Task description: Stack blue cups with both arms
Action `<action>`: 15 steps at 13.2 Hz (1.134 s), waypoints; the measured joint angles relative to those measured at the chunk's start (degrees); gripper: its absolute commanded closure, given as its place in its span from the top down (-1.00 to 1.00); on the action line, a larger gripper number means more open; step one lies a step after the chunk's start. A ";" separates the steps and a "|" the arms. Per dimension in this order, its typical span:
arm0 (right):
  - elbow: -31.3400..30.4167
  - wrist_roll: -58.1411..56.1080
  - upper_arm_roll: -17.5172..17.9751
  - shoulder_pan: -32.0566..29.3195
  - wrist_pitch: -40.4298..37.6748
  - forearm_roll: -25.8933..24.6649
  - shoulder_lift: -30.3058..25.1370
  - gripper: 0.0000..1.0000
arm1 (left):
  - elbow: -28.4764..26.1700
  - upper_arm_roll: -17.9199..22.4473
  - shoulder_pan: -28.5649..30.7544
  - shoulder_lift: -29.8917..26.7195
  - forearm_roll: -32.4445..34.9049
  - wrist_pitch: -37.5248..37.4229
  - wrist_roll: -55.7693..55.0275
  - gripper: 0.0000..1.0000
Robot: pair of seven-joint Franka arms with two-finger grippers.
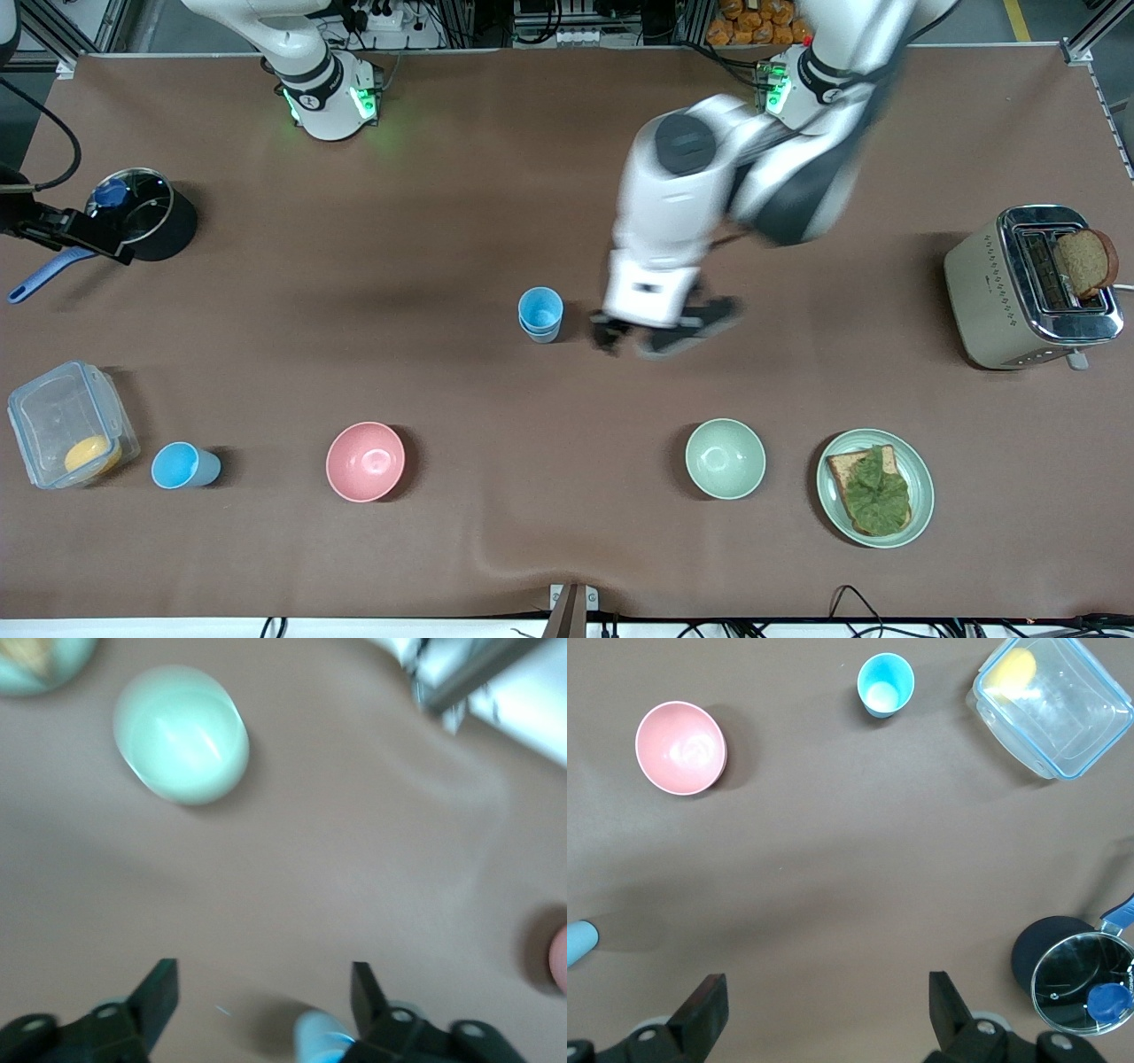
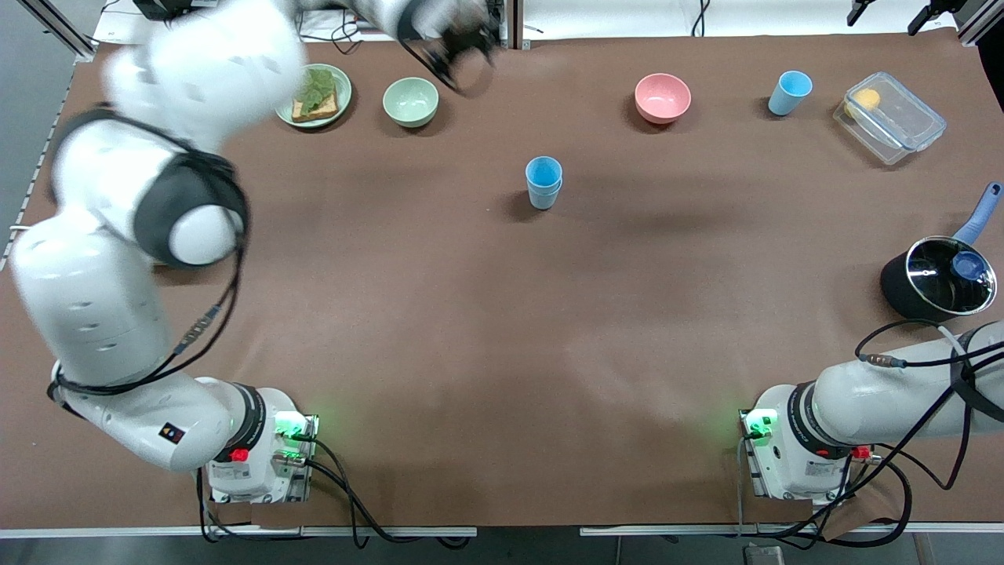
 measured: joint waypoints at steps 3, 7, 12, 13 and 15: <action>-0.01 -0.12 0.08 0.00 -0.04 -0.10 0.00 1.00 | -0.45 -0.07 12.61 -6.66 -0.68 -5.56 19.61 1.00; -0.11 -0.36 0.16 0.06 -0.04 -0.14 0.08 1.00 | -0.64 -0.27 21.20 -10.49 -1.08 -14.33 34.76 1.00; -0.12 -0.51 0.21 0.12 -0.06 -0.15 0.23 1.00 | -1.47 -0.17 24.14 -13.08 -3.37 -20.04 43.87 1.00; -0.09 -0.58 0.22 0.13 -0.06 -0.15 0.23 1.00 | -2.61 0.29 24.18 -14.26 -4.56 -20.30 45.27 1.00; 0.01 -1.03 0.25 0.15 -0.06 -0.15 0.22 1.00 | -5.98 1.64 24.22 -17.44 -6.17 -20.58 46.50 1.00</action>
